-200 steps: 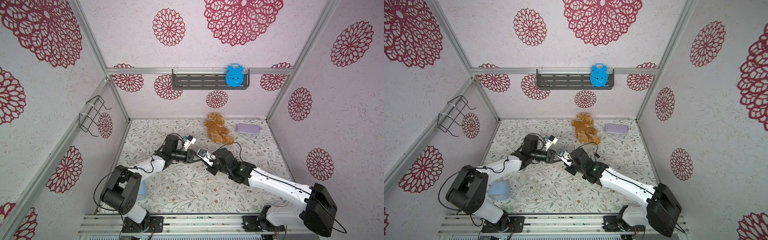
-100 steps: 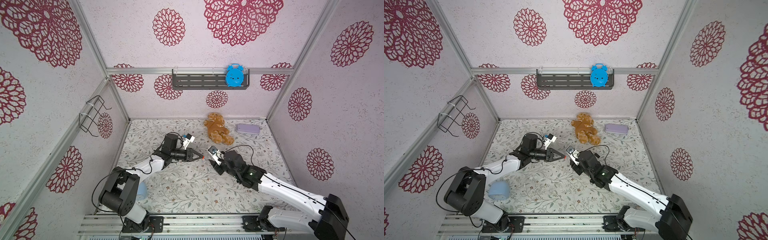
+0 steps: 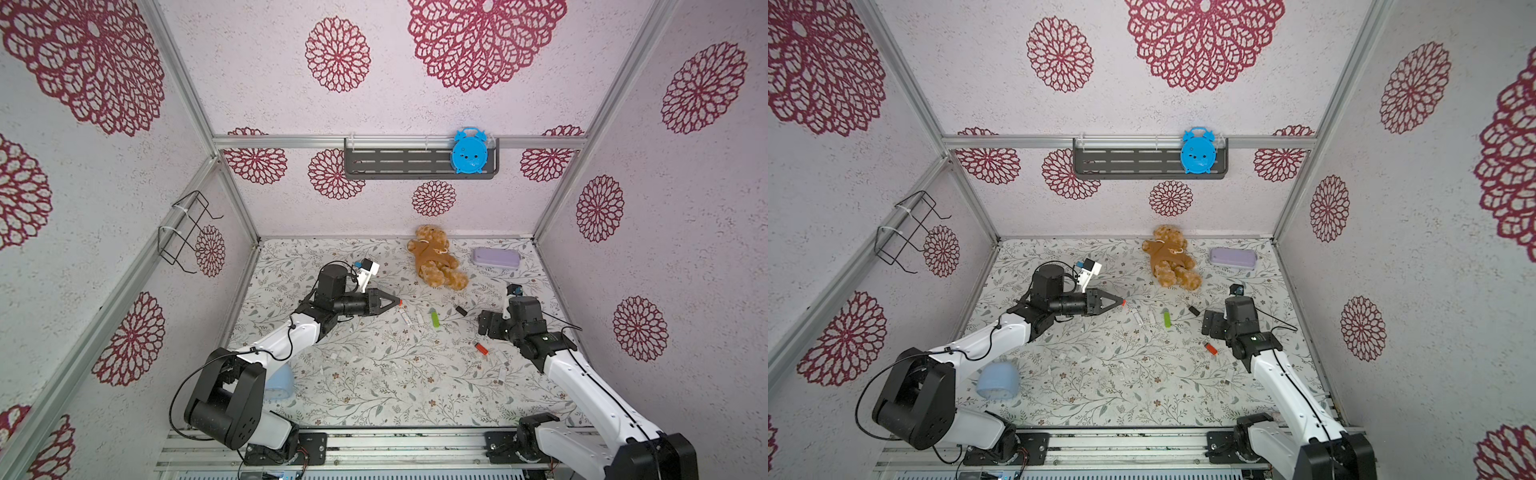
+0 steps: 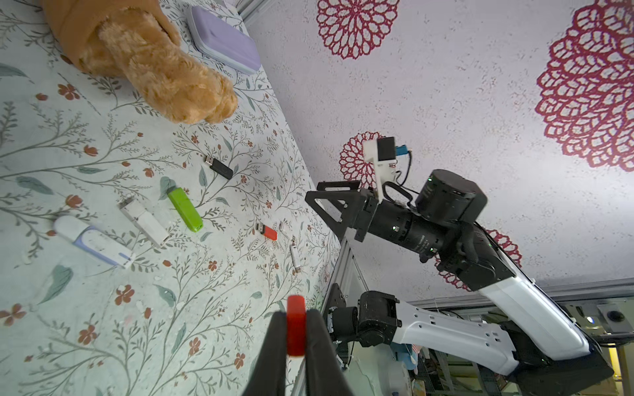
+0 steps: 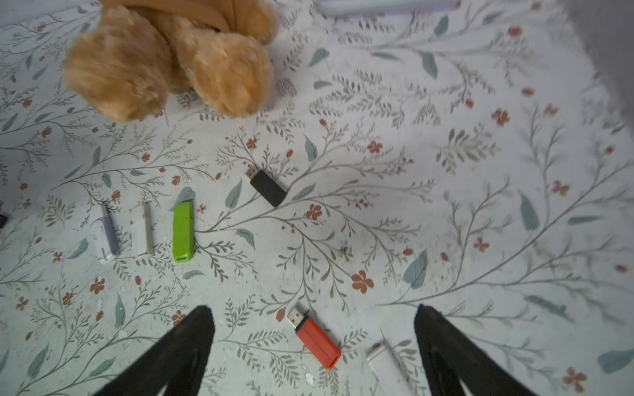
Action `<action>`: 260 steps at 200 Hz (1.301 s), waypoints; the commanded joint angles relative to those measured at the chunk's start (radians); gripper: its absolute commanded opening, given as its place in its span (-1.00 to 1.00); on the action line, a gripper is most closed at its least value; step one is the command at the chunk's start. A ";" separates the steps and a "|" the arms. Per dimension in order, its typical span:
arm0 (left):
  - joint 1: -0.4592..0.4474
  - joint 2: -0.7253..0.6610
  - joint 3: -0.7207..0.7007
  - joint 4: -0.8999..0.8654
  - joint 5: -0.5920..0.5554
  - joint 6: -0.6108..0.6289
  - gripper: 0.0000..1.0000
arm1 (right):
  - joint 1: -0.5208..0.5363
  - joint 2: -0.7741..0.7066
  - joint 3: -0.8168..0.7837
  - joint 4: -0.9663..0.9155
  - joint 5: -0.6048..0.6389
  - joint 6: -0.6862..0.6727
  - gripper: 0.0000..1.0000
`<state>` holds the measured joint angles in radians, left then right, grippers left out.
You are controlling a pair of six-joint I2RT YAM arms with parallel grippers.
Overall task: Close the usb drive cover
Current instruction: Pick up the cover from the center of the board, then pick up the USB drive from the center of the board.
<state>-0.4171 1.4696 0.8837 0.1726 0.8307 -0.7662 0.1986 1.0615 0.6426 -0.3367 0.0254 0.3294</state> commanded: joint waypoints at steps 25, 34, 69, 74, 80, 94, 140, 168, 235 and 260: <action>0.006 -0.016 0.010 0.035 -0.030 -0.013 -0.81 | -0.008 0.134 0.045 -0.081 -0.142 -0.033 0.62; 0.007 -0.012 0.013 0.035 -0.030 -0.013 -0.81 | -0.006 0.166 0.056 -0.099 -0.122 -0.039 0.59; 0.005 -0.004 0.023 0.018 -0.027 -0.012 -0.81 | 0.001 0.271 0.097 -0.134 -0.106 -0.071 0.45; 0.005 -0.007 0.021 0.019 -0.033 -0.012 -0.81 | 0.002 0.282 0.103 -0.134 -0.105 -0.078 0.43; 0.002 -0.011 0.018 0.019 -0.041 -0.012 -0.81 | 0.003 0.298 0.108 -0.134 -0.110 -0.088 0.41; 0.003 -0.013 0.015 0.019 -0.045 -0.013 -0.81 | 0.007 0.334 0.130 -0.155 -0.102 -0.104 0.29; 0.000 -0.013 0.014 0.013 -0.045 -0.013 -0.81 | 0.042 0.429 0.186 -0.228 -0.031 -0.109 0.17; -0.002 -0.019 0.010 0.009 -0.044 -0.009 -0.81 | 0.074 0.470 0.211 -0.262 -0.024 -0.110 0.15; -0.002 -0.026 0.001 0.001 -0.038 0.010 -0.80 | 0.165 0.515 0.228 -0.326 0.034 -0.052 -0.18; -0.001 -0.026 0.004 -0.011 -0.034 0.020 -0.80 | 0.185 0.527 0.228 -0.334 0.062 -0.037 -0.29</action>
<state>-0.4179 1.4677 0.8841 0.1692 0.7944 -0.7723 0.3653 1.5742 0.8547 -0.6159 0.0383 0.2584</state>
